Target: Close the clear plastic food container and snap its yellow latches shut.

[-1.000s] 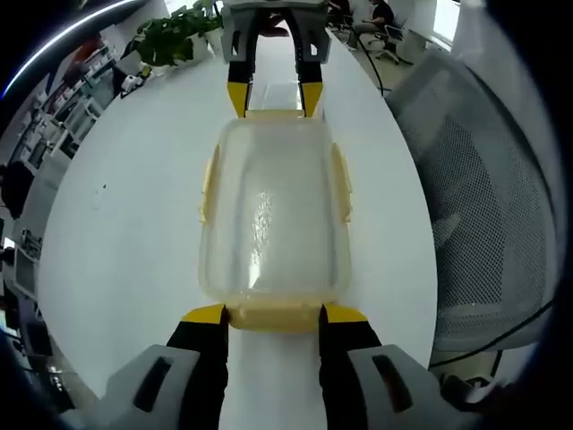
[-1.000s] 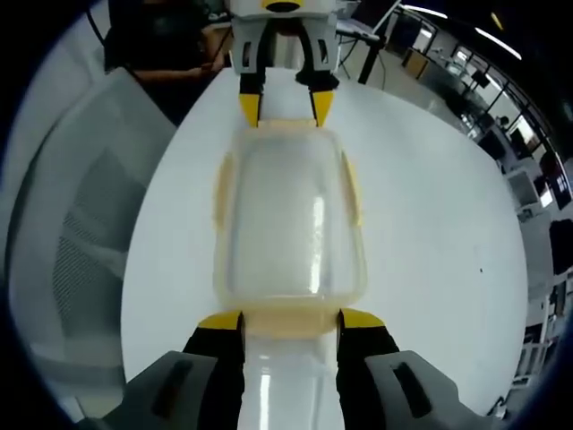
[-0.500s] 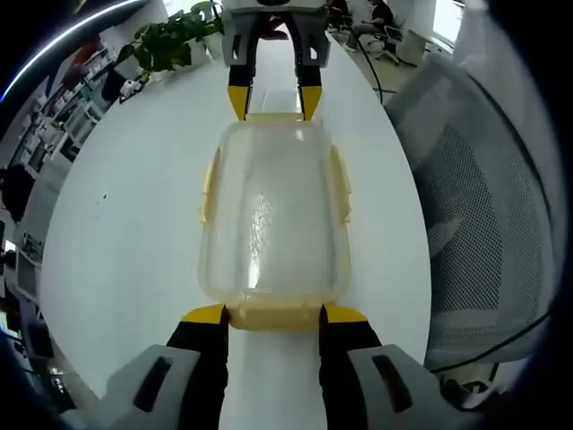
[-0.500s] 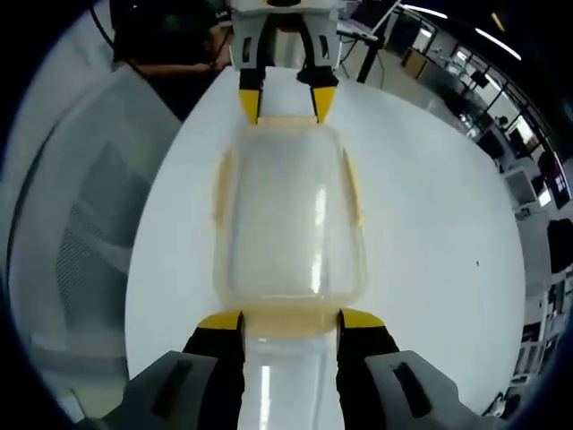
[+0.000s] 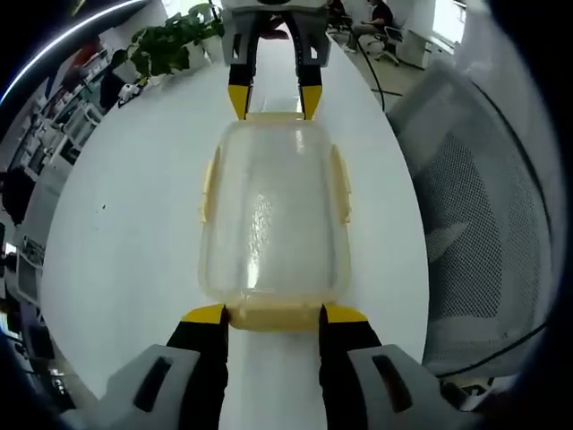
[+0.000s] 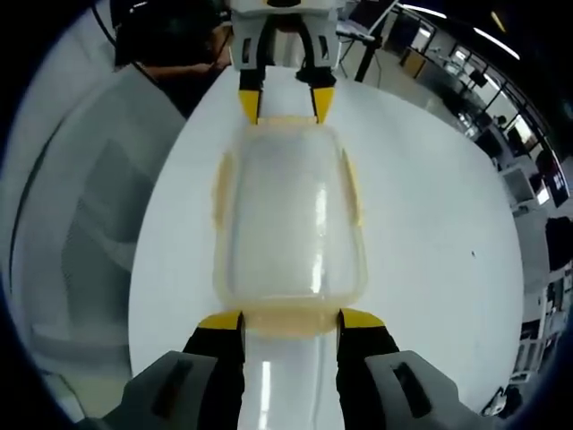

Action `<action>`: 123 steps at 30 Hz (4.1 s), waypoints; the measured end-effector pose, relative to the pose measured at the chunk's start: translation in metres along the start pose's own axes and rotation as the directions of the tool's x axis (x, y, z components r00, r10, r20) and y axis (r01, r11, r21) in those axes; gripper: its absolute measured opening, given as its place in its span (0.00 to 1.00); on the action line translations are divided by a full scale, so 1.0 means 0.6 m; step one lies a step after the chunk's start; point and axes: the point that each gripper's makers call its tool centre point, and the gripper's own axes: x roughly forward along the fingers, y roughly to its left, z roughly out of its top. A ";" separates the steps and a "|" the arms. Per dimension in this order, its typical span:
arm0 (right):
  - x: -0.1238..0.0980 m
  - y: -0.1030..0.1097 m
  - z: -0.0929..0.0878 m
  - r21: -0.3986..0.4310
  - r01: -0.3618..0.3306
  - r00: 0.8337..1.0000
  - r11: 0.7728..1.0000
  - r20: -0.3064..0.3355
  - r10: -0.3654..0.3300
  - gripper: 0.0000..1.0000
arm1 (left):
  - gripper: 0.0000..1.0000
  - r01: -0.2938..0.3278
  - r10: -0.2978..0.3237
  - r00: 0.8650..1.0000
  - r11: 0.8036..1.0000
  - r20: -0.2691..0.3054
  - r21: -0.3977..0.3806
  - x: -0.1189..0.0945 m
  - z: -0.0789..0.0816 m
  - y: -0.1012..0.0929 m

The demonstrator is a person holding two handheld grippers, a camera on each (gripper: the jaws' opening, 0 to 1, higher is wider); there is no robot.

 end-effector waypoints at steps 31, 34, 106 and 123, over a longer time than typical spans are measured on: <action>-0.036 0.012 -0.082 0.011 -0.005 1.000 1.000 -0.002 0.005 0.38 | 0.39 0.020 -0.020 1.000 1.000 0.000 0.009 0.028 0.084 -0.009; -0.041 0.013 -0.090 0.015 -0.003 1.000 1.000 0.001 0.003 0.38 | 0.39 0.022 -0.022 1.000 1.000 0.000 0.011 0.032 0.094 -0.009; -0.108 0.020 -0.254 0.036 0.001 1.000 0.999 -0.009 -0.001 0.38 | 0.38 0.036 -0.037 0.999 0.999 0.030 0.030 0.103 0.256 -0.012; -0.104 0.023 -0.280 0.063 -0.018 1.000 0.998 -0.013 0.019 0.38 | 0.39 0.054 -0.055 0.998 0.998 0.038 0.033 0.118 0.274 -0.012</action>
